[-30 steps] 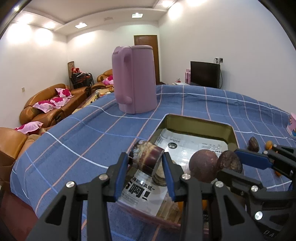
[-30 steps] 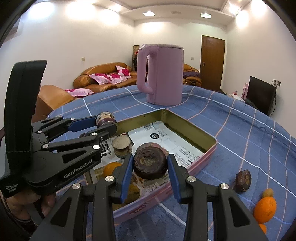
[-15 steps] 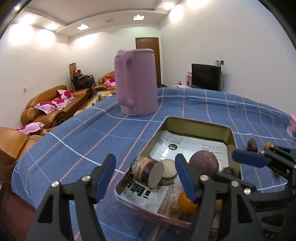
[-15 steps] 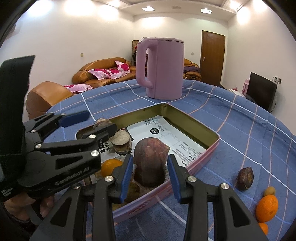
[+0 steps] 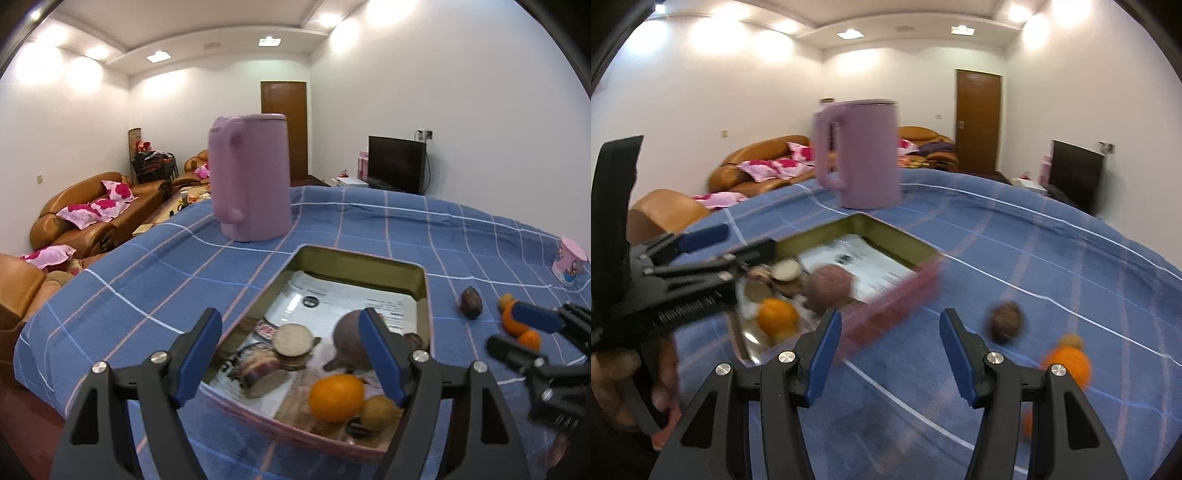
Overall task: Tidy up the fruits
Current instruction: 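Move both tools back toward the remaining oranges, then grasp an orange with the left tool while the right tool grasps another orange, then lift both oranges off the table with both tools, then carry the oranges with both tools over the pink tin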
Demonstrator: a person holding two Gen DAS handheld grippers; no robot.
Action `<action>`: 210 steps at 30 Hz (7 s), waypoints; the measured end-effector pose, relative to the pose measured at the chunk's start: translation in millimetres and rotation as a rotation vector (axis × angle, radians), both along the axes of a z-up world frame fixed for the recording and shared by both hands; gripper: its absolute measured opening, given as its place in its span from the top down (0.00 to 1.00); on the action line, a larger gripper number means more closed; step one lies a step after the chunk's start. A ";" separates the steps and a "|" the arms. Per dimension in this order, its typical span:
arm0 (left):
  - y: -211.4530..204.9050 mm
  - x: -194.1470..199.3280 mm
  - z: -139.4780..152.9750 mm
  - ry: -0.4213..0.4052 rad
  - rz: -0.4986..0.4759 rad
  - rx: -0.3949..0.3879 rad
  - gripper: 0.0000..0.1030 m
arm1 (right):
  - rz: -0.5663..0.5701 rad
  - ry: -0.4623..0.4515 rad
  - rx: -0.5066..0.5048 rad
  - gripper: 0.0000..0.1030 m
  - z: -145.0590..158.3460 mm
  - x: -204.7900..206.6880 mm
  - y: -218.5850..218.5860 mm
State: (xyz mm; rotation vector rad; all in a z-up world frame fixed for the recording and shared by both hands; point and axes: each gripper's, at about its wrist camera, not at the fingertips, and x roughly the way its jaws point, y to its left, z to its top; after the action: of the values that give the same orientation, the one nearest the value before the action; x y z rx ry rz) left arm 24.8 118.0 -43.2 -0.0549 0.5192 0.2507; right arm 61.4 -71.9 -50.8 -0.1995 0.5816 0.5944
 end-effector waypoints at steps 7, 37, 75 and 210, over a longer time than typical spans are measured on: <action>-24.7 1.7 4.0 0.003 -0.053 0.001 0.20 | -0.180 0.060 -0.014 0.44 -8.8 9.5 -67.3; -109.8 39.0 13.1 0.063 -0.247 0.088 0.10 | -0.174 0.235 -0.046 0.58 -30.1 34.8 -78.3; -225.0 118.4 -34.6 0.321 -0.557 -0.015 0.43 | -0.425 0.217 0.004 0.58 -20.9 53.4 -180.0; -154.9 22.2 24.7 -0.142 -0.319 0.058 0.53 | -0.229 -0.186 0.137 0.58 23.9 -19.2 -149.4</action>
State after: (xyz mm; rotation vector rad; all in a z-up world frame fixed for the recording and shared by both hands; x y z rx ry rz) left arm 46.9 -36.8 -18.5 0.0665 0.3721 -0.0503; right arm 42.2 -221.3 -26.9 -0.0566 0.3756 0.3863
